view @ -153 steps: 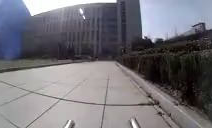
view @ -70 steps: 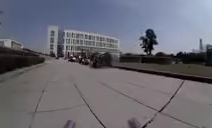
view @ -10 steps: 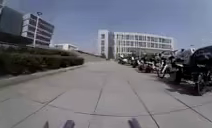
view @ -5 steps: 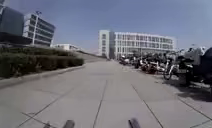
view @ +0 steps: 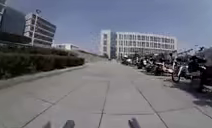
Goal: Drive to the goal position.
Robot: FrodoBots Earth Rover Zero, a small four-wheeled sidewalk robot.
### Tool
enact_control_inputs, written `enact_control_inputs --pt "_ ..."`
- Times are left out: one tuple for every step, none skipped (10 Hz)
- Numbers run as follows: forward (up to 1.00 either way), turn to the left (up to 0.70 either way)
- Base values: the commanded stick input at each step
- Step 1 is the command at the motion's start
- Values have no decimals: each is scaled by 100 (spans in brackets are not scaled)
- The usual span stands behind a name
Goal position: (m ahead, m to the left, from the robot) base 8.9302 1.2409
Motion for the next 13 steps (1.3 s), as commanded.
enact_control_inputs --pt "100 0" --pt "100 0" --pt "100 0" --pt "100 0" --pt "100 0" --pt "100 0" --pt "100 0" --pt "100 0" --pt "100 -25" --pt "100 -27" --pt "100 -27" --pt "100 -27" --pt "100 -27"
